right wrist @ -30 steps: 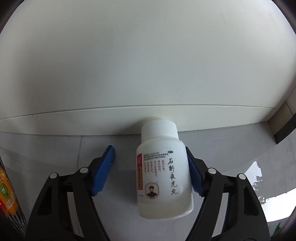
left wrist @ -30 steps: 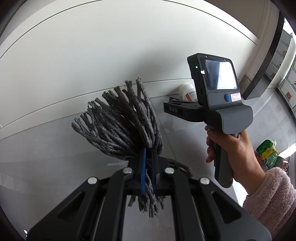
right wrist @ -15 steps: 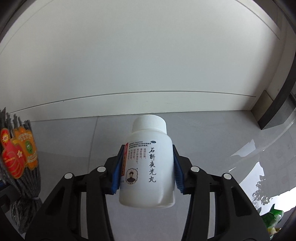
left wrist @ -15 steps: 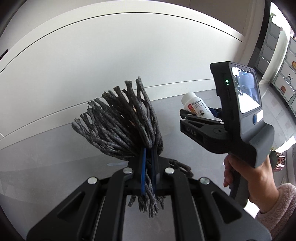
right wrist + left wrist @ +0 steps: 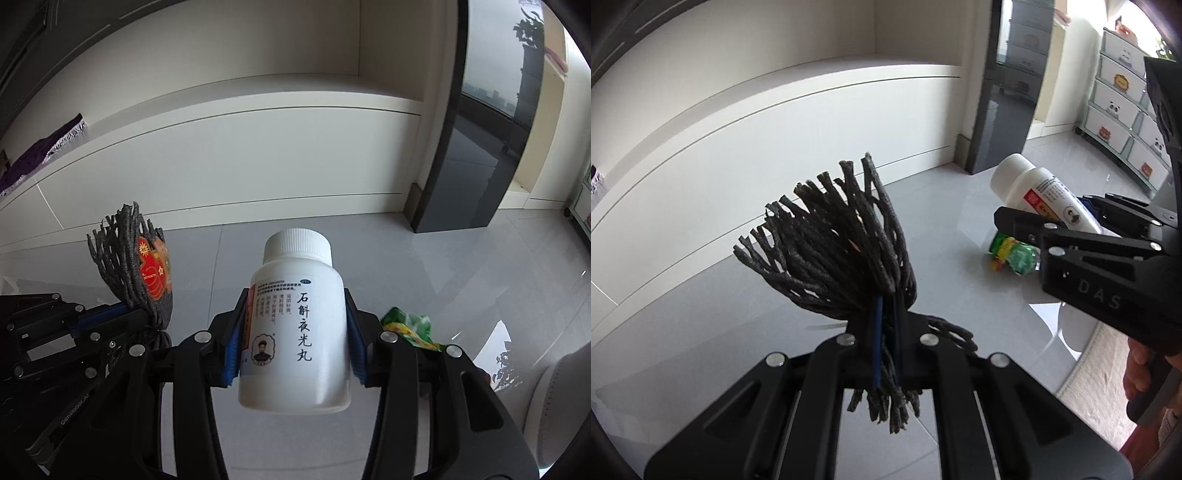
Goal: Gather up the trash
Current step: 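Carry the tassel bundle and pill bottle to the grey bin and release both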
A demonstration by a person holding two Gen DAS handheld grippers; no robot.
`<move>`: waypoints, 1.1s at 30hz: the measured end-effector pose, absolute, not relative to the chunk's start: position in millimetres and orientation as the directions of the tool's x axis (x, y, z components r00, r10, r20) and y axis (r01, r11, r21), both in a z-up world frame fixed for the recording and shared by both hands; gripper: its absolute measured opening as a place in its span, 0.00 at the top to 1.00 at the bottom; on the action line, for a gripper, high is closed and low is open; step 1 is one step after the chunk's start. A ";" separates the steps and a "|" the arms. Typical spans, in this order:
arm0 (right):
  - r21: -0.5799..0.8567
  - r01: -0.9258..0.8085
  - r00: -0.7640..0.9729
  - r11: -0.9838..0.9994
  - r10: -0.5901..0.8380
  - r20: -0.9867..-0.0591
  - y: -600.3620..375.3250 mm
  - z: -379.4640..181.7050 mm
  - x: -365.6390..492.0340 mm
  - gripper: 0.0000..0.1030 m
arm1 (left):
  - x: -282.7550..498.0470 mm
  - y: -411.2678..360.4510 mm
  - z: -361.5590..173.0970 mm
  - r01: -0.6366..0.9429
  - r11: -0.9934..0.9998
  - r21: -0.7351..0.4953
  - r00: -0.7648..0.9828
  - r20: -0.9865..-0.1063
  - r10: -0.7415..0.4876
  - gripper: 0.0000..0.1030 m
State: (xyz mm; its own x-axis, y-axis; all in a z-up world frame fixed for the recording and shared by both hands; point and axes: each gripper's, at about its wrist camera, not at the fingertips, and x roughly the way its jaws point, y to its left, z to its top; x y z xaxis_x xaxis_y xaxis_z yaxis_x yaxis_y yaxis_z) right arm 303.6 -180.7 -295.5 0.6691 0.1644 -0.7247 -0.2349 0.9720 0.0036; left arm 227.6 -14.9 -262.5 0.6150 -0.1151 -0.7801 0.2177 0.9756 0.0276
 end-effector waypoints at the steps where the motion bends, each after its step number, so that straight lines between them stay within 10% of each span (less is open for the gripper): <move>1: 0.004 -0.228 0.673 0.974 0.161 -0.722 -189.2 -286.3 288.8 0.57 | 216.8 -23.9 -254.3 0.238 0.971 0.035 0.615 -0.779 -0.123 0.95; 33: 0.044 0.159 0.747 0.986 -0.091 -0.658 -530.5 -63.6 21.8 0.57 | 78.8 -364.5 -102.6 0.727 0.678 0.113 0.492 -0.774 -0.398 0.94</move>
